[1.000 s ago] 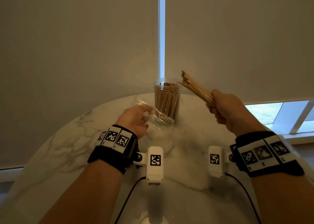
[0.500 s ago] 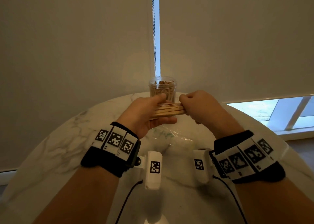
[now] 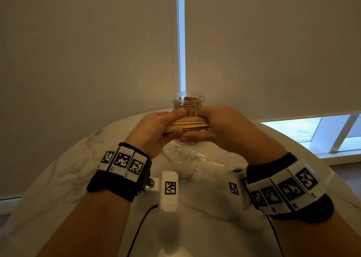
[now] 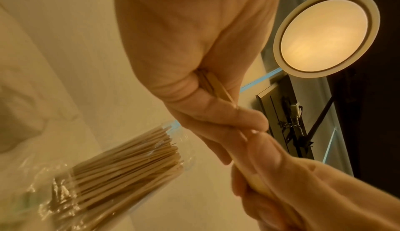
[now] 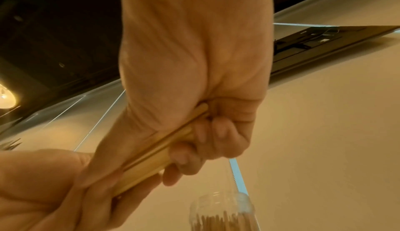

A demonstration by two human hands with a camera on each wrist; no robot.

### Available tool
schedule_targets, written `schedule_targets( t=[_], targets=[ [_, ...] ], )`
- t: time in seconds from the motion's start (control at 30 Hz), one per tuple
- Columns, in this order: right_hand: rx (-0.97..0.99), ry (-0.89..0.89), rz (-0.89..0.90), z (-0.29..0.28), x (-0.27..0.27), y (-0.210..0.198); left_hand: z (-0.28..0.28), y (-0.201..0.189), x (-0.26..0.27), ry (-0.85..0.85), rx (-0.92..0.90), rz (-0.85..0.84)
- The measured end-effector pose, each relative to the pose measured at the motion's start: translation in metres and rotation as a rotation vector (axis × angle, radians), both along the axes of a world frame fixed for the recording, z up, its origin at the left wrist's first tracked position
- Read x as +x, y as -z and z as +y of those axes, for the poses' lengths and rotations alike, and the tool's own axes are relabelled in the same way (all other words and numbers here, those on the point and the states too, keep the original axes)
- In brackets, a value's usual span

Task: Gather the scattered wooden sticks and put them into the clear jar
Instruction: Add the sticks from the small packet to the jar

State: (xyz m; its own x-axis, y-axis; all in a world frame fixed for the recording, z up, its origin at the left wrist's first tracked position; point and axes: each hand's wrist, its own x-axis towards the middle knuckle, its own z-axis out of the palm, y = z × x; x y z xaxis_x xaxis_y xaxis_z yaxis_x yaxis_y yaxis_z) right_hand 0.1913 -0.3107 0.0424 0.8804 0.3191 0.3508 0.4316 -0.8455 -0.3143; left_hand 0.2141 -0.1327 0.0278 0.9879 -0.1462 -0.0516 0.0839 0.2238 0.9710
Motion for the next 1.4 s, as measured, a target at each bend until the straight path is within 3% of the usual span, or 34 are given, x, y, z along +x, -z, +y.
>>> schedule_targets(
  t=[0.13, 0.37, 0.43, 0.7, 0.83, 0.97, 1.1, 1.23, 1.33, 1.4],
  targets=[
    [-0.058, 0.040, 0.065, -0.002, -0.004, -0.002, -0.007, 0.003, -0.003, 0.007, 0.222, -0.051],
    [0.071, 0.049, 0.272, -0.011, -0.001, 0.004, -0.005, -0.004, -0.009, 0.047, 0.729, -0.256],
    [0.061, 0.027, 0.305, -0.011, 0.001, 0.006, -0.004, -0.002, -0.007, 0.037, 0.798, -0.285],
    [0.107, 0.060, 0.065, -0.005, 0.008, 0.013, -0.005, 0.014, 0.006, -0.084, 0.500, -0.201],
    [0.142, 0.098, 0.045, -0.005, 0.009, 0.014, -0.005, 0.012, 0.007, -0.122, 0.401, -0.153],
    [0.264, 0.229, -0.086, -0.019, 0.021, -0.002, 0.006, 0.008, 0.017, -0.211, 0.230, -0.039],
    [0.334, 0.264, -0.207, -0.031, 0.051, -0.037, 0.005, 0.002, 0.050, -0.217, 0.427, -0.084],
    [0.072, 0.295, -0.243, -0.029, 0.093, -0.063, -0.017, -0.007, 0.089, -0.043, 0.738, -0.198],
    [-0.173, 0.286, -0.226, -0.017, 0.123, -0.075, -0.029, 0.005, 0.117, -0.028, 0.730, -0.273],
    [-0.351, 0.253, -0.186, -0.008, 0.137, -0.082, -0.032, 0.011, 0.122, -0.009, 0.622, -0.289]
  ],
)
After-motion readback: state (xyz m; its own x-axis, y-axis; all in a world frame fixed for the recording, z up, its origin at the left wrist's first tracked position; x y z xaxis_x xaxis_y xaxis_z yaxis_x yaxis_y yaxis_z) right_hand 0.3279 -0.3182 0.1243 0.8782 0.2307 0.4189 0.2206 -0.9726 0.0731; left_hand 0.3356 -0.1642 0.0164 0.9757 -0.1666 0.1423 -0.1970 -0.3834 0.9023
